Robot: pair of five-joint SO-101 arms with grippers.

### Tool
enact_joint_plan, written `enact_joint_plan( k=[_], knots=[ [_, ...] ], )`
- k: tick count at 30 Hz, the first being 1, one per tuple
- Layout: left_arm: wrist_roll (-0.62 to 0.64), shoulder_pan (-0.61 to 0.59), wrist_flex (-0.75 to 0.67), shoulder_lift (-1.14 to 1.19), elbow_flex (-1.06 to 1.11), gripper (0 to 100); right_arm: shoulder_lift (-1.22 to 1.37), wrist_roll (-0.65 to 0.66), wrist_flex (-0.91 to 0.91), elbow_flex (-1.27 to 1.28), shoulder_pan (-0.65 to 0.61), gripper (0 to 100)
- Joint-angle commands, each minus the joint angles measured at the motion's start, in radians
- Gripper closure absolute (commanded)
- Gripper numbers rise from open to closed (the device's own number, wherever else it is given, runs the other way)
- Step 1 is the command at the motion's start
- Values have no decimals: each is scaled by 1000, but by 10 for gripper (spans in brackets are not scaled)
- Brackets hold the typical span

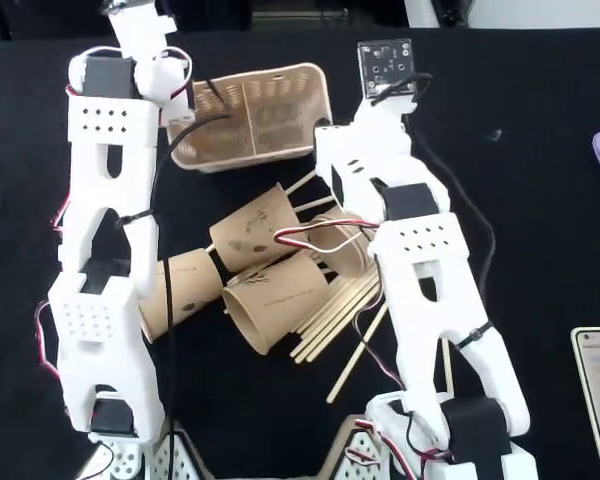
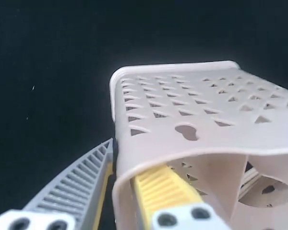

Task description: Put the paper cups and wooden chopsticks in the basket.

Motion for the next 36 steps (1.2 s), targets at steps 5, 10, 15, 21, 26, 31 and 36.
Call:
enact_joint_plan(
  k=[5,10,15,21,26,31,36],
  knots=[
    [-41,-35,86,-14,-59,970,-47,17,48,-59,11,988],
    [-74,-39,114,-15,-48,970,-47,72,95,-61,8,988],
    [-66,-35,115,-26,-59,968,-48,95,94,-61,5,988],
    [-64,-59,54,-14,-48,789,-47,123,17,-58,-6,969],
    [-64,-73,35,-28,-59,755,-47,127,14,-65,-29,921],
    [-66,-50,98,-18,-85,755,-41,127,-48,-53,-29,918],
    [-66,-16,114,-5,-94,755,19,127,-138,-51,-28,913]
  ],
)
